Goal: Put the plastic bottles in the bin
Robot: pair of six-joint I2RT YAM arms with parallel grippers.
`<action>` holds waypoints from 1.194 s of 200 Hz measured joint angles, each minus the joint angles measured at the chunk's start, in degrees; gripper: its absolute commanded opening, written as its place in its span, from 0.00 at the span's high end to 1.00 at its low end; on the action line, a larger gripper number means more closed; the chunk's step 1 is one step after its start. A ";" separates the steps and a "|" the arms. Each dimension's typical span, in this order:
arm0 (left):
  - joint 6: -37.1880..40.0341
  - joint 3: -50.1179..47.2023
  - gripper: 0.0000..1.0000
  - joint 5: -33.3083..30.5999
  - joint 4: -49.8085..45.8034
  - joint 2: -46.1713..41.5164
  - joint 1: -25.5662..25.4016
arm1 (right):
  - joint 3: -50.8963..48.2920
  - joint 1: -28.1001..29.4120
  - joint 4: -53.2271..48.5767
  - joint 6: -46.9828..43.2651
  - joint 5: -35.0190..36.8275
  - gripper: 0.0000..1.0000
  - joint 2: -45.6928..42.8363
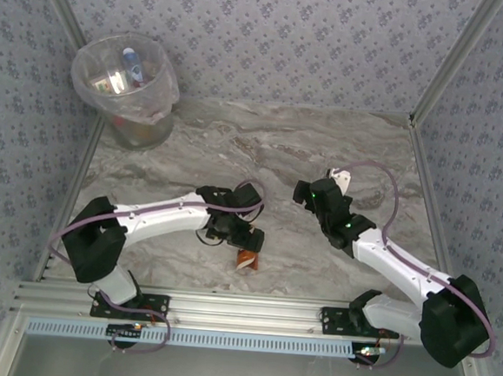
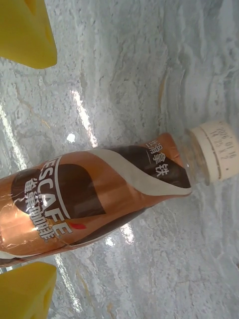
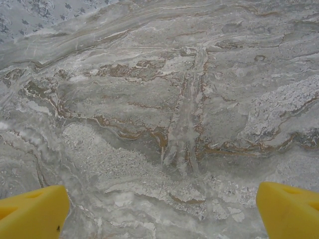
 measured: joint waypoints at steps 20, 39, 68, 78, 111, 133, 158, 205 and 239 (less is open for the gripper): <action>0.61 0.79 0.01 1.86 0.22 2.25 -0.33 | 0.02 -0.02 -0.15 0.02 -0.02 0.02 0.00; 1.33 1.16 0.01 3.58 0.98 3.48 -0.92 | 0.09 0.00 -0.42 0.00 0.00 0.01 0.00; 2.05 1.38 0.01 5.35 1.27 5.49 -1.42 | 0.09 -0.07 -0.83 0.02 0.00 0.01 0.00; 2.21 1.40 0.01 5.57 1.27 6.45 -1.42 | 0.09 -0.11 -0.85 0.02 0.00 0.01 0.00; 2.67 1.42 0.17 5.53 1.40 9.42 -1.42 | 0.09 -0.11 -0.87 0.00 0.00 0.01 0.00; 3.52 1.44 0.35 4.31 1.33 10.82 -1.42 | 0.09 -0.11 -0.92 0.00 0.02 0.01 0.11; 3.93 1.49 0.47 3.37 1.77 10.71 -1.46 | 0.09 -0.11 -1.09 0.00 0.07 0.01 0.50; 8.79 2.43 0.50 -0.07 3.34 8.13 -0.44 | 0.15 -0.11 -1.20 0.00 0.15 0.01 1.25; 13.38 4.00 0.50 -2.73 4.11 2.38 6.54 | 0.55 -0.11 -1.07 -0.02 0.15 0.01 1.66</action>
